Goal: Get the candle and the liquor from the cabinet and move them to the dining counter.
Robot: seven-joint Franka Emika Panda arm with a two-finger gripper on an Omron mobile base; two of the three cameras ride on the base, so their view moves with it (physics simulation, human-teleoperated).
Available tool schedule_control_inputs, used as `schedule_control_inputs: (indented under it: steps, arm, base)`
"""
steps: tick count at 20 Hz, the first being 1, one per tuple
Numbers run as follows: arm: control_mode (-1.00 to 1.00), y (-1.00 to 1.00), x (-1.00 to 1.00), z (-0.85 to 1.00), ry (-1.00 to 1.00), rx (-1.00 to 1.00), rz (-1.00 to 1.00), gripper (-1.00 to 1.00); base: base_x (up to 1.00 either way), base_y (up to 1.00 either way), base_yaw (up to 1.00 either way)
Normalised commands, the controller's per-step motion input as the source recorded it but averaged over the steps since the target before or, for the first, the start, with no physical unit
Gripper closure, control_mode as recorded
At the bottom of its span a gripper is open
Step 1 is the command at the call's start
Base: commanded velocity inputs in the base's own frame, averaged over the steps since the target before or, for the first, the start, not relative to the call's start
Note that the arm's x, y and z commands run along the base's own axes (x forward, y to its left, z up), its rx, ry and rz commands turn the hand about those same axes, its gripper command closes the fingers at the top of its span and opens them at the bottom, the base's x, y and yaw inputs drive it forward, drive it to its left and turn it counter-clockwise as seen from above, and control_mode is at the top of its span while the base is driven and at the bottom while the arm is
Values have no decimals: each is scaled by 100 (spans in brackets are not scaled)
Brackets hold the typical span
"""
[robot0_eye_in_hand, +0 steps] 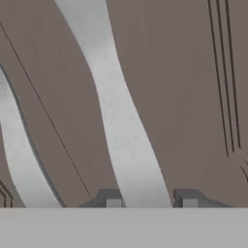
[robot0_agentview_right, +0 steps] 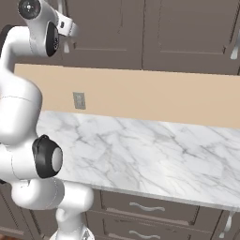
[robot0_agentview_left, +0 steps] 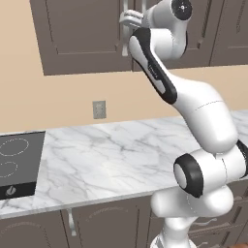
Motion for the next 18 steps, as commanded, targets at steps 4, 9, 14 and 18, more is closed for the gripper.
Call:
schedule_control_inputs:
  steps: [4, 9, 14, 18]
  arm:
    - [-100, 25, -24, 4, 0, 1, 0, 100]
    - [-100, 15, -48, 2, 1, 5, 0, 100]
    - [-100, 1, -65, 2, 0, 7, 3, 100]
    - [-100, -7, -64, 1, 0, 8, 7, 100]
  base:
    - [0, 0, 0]
    - [0, 0, 0]
    - [0, 0, 0]
    - [0, 0, 0]
